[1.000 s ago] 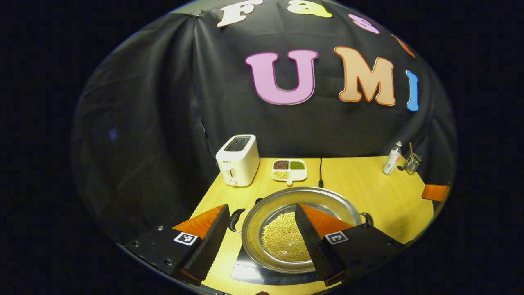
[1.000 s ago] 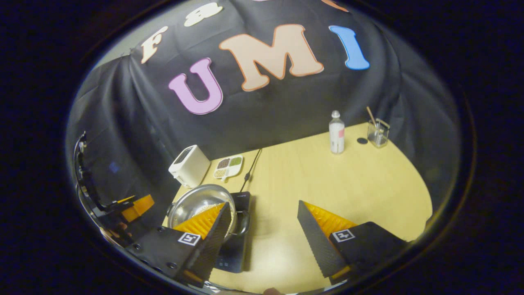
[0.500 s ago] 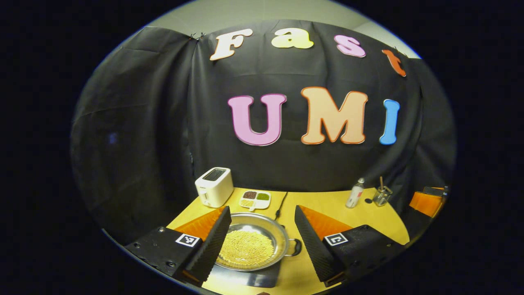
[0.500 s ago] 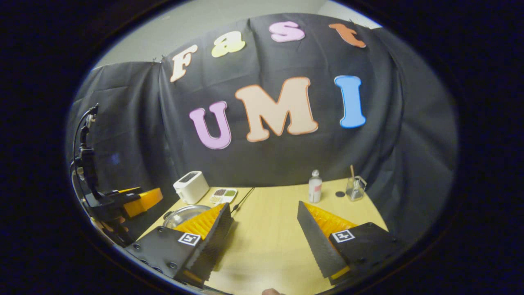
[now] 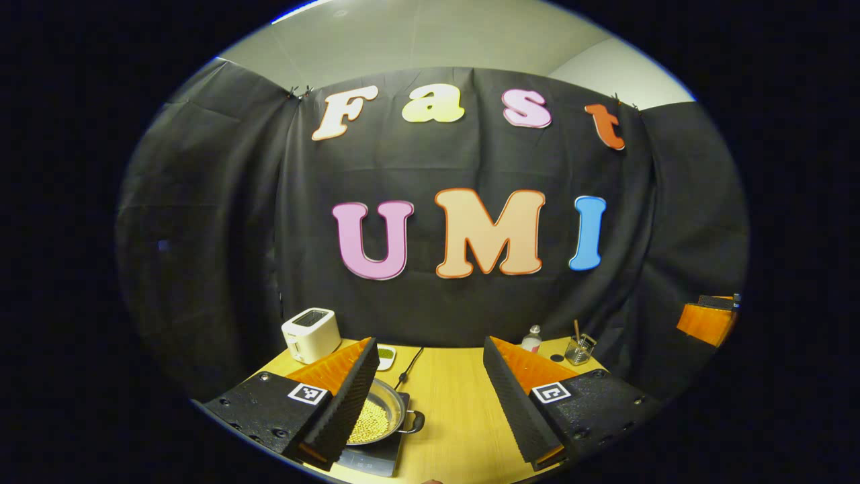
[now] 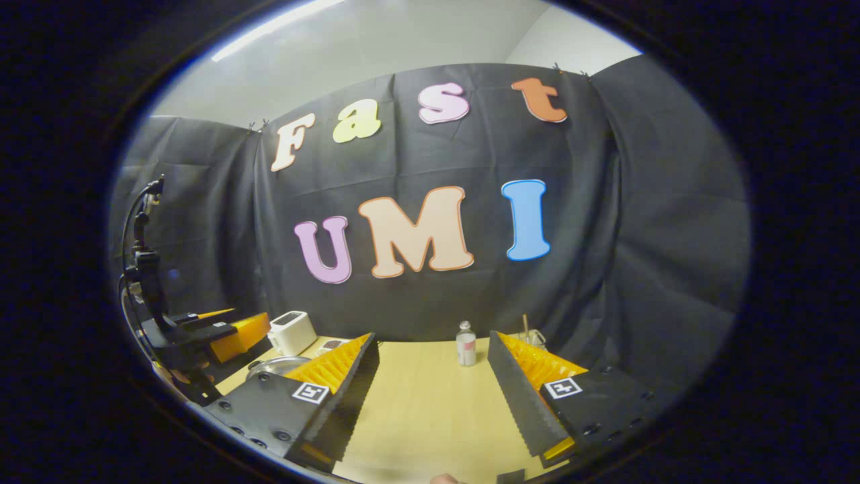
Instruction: First push the handle of the pot to place it horizontally, then grasp the pot with both hands and set it on the induction cooktop.
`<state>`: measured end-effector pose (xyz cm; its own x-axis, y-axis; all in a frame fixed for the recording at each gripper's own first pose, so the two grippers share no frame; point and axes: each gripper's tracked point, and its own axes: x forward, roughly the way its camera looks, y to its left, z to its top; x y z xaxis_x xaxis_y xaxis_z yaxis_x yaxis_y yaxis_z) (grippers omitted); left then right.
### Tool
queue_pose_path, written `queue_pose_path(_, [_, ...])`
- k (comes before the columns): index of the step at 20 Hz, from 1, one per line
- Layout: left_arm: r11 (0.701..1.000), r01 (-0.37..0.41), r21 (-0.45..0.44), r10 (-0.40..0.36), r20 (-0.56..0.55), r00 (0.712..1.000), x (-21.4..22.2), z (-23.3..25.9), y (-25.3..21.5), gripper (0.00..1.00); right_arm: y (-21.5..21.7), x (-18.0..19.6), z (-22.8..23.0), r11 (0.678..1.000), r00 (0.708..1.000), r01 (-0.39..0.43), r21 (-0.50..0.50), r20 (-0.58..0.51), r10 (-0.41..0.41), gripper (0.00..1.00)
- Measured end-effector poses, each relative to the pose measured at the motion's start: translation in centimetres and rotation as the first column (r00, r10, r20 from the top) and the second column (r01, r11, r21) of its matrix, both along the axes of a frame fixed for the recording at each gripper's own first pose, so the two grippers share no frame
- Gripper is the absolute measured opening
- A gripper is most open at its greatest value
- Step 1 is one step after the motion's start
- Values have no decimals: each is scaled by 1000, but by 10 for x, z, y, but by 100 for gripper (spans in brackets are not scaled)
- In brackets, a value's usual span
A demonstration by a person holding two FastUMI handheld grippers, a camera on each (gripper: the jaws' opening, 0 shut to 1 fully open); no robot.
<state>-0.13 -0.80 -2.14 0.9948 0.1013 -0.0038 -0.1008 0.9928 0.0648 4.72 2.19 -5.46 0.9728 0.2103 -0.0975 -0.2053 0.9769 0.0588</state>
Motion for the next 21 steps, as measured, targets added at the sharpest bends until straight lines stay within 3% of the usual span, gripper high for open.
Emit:
queue_pose_path(7, [1000,31,-6,-31,-36,999,-11,-18,-31,95,-31,-28,17,999,999,41,17,33,-42,92])
queue_pose_path(21, [1000,7,27,-5,-86,996,-17,-34,-21,95,-44,-41,11,996,996,67,52,48,-70,92])
